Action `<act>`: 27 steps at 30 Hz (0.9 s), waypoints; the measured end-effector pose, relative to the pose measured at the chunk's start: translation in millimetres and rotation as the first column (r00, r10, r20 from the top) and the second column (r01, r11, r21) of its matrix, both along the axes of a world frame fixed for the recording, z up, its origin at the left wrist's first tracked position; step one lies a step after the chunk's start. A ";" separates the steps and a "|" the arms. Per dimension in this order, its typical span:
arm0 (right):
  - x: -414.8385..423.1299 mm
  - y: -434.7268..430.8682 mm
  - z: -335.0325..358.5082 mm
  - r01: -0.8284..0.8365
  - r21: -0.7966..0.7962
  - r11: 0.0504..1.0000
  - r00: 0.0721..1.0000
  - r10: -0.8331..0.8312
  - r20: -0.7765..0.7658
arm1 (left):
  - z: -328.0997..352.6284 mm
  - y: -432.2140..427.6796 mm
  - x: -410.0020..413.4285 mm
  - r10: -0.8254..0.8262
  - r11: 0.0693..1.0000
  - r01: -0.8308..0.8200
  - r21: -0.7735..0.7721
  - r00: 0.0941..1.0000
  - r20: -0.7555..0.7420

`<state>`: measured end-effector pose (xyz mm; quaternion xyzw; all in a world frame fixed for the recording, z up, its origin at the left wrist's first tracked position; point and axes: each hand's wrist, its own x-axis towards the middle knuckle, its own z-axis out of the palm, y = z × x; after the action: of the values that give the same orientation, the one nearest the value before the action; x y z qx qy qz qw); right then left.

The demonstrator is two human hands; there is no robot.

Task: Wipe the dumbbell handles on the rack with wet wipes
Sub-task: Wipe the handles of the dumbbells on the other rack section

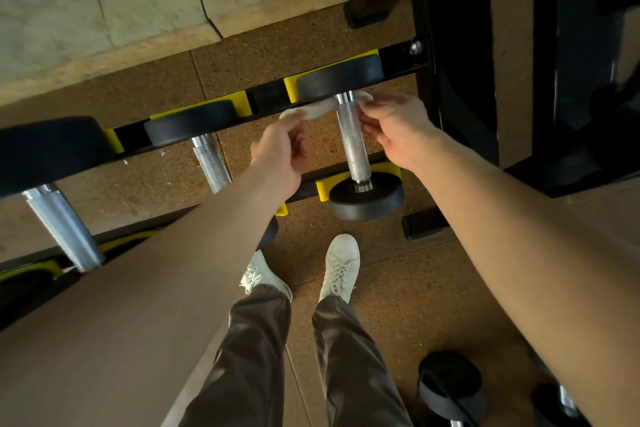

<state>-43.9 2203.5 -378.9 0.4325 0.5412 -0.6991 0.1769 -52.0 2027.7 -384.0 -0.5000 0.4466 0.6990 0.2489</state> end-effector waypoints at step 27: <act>56.3 13.4 -5.7 -0.778 0.461 0.428 0.607 0.703 0.372 | 12.6 -23.8 57.7 -0.887 0.399 0.851 -0.340 0.453 0.093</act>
<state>12.4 2216.9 -384.6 0.2239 0.8485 -0.3198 0.3572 5.7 2003.9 -371.4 -0.1919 0.7660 0.4030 0.4627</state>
